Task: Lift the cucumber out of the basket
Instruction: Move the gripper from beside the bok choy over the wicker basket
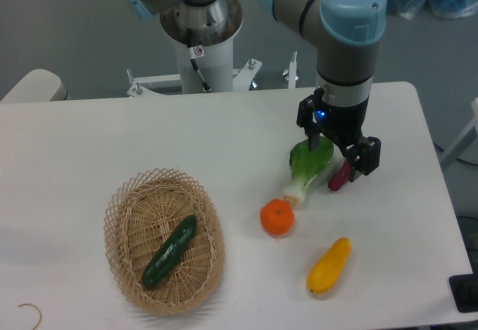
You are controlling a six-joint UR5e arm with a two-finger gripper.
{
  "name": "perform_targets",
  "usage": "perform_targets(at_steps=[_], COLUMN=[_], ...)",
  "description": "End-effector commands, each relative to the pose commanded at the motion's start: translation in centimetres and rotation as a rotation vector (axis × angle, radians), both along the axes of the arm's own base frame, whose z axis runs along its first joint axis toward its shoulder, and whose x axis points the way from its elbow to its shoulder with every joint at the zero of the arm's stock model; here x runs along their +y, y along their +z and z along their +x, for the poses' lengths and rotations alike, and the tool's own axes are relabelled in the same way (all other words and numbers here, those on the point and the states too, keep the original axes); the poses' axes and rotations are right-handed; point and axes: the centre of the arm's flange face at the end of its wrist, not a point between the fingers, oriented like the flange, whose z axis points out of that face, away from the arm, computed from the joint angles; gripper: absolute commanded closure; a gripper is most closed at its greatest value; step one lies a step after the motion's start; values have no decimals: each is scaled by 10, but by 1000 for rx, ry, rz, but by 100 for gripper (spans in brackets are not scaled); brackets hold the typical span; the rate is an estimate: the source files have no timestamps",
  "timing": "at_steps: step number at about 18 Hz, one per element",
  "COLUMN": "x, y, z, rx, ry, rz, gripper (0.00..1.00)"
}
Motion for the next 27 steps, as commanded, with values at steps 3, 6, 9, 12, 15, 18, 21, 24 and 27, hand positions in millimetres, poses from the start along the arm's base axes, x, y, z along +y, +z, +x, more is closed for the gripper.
perform_targets(at_steps=[3, 6, 9, 12, 15, 18, 21, 24, 27], x=[-1, 6, 8, 26, 48, 60, 78, 110, 137], y=[1, -3, -16, -26, -43, -61, -80, -104, -129], z=[3, 13, 28, 53, 84, 111, 142, 167, 190], rx=[2, -11, -44, -91, -126, -153, -177, -177, -179], ry=[-1, -20, 59, 189, 292, 364, 359, 458, 501], rz=[-3, 0, -5, 13, 6, 0, -2, 44, 61], gripper=[0, 0, 0, 0, 0, 0, 0, 0, 0])
